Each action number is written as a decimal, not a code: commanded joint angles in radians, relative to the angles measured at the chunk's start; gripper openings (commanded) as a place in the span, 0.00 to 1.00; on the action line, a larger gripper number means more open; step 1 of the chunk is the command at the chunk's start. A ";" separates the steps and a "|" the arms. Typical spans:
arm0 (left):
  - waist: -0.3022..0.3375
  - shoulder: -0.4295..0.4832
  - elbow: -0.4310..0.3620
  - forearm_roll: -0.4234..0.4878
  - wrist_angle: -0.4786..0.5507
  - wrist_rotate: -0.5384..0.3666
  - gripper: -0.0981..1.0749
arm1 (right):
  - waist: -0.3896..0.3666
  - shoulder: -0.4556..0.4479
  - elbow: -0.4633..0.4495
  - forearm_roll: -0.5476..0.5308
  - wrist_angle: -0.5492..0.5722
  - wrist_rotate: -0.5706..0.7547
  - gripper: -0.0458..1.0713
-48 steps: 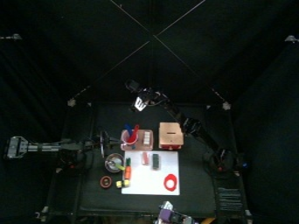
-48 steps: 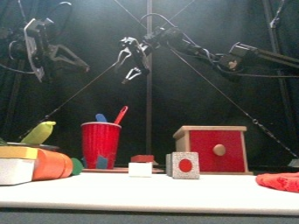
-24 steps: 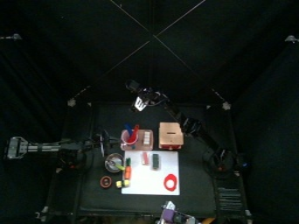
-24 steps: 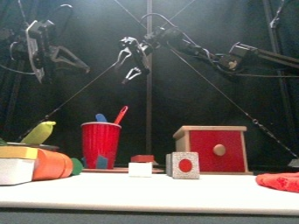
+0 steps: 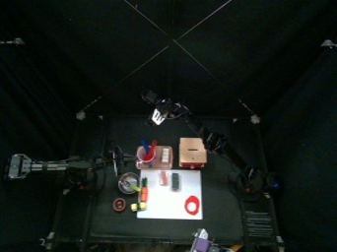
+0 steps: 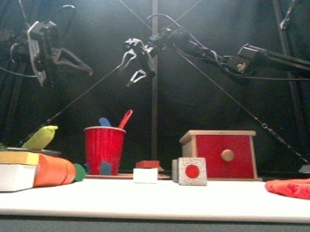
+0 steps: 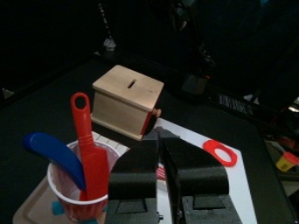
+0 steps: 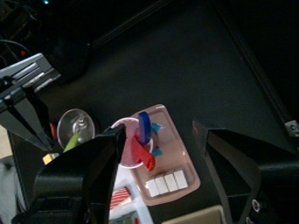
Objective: Grab knife with both hands
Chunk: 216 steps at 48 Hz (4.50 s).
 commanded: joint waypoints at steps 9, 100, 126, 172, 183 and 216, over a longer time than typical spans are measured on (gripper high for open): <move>0.000 0.002 -0.020 0.000 -0.006 0.000 0.41 | -0.132 -0.149 -0.206 0.103 0.146 0.103 0.88; 0.017 -0.006 -0.017 -0.018 0.031 0.002 0.41 | -0.074 -0.383 0.215 0.011 0.213 0.132 0.88; 0.023 -0.006 -0.026 -0.018 0.031 0.002 0.41 | 0.002 -0.805 1.095 -0.186 0.132 0.057 0.88; 0.035 -0.006 -0.029 -0.032 0.032 0.002 0.41 | 0.029 -1.103 1.813 0.124 -0.707 -0.138 0.88; 0.037 -0.006 -0.029 -0.041 0.032 0.002 0.41 | 0.011 -1.066 1.855 0.258 -0.782 -0.241 0.88; 0.037 -0.006 -0.023 -0.041 0.031 0.002 0.41 | -0.023 -0.805 1.601 0.310 -0.686 -0.308 0.88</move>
